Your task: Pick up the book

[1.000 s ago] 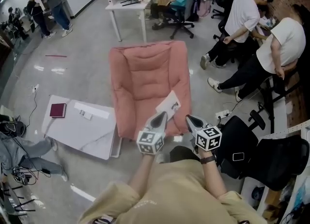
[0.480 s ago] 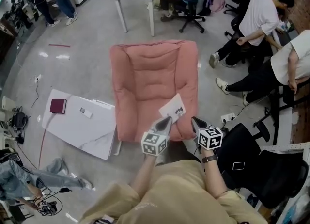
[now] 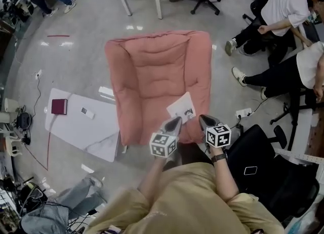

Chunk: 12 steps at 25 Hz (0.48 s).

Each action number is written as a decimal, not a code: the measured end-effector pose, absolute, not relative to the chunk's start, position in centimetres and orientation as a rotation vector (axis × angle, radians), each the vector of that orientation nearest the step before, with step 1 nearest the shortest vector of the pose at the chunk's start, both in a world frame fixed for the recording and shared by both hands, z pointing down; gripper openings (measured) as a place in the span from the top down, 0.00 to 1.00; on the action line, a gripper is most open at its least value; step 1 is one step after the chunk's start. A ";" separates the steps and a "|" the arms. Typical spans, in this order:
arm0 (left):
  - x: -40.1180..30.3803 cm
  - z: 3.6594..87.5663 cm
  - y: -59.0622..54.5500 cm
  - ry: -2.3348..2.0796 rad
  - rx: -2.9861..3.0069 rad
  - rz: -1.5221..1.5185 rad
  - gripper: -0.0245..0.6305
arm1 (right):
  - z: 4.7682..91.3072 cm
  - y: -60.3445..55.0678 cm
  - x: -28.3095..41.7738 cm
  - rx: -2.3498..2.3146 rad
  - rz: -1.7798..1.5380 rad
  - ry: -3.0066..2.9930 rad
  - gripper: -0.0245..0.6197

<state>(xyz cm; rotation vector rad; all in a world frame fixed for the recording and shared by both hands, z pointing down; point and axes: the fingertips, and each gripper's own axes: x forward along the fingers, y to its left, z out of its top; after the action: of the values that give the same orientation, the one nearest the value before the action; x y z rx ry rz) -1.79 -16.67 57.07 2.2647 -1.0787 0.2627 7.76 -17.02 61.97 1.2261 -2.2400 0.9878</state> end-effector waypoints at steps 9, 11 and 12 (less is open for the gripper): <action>-2.4 63.8 -21.4 -1.113 2.121 0.349 0.96 | 69.2 -24.4 8.4 1.243 1.181 -2.151 0.85; -2.4 65.2 -22.0 -1.115 2.096 0.359 0.96 | 70.7 -25.2 8.2 1.232 1.214 -2.145 0.83; -2.4 65.8 -22.2 -1.113 2.085 0.365 0.96 | 71.4 -25.4 8.2 1.222 1.222 -2.138 0.82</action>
<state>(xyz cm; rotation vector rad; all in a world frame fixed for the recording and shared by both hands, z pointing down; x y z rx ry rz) -2.38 -22.22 65.77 2.0848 -1.1128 0.3649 8.16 -25.45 71.36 1.2219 -2.1383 1.2222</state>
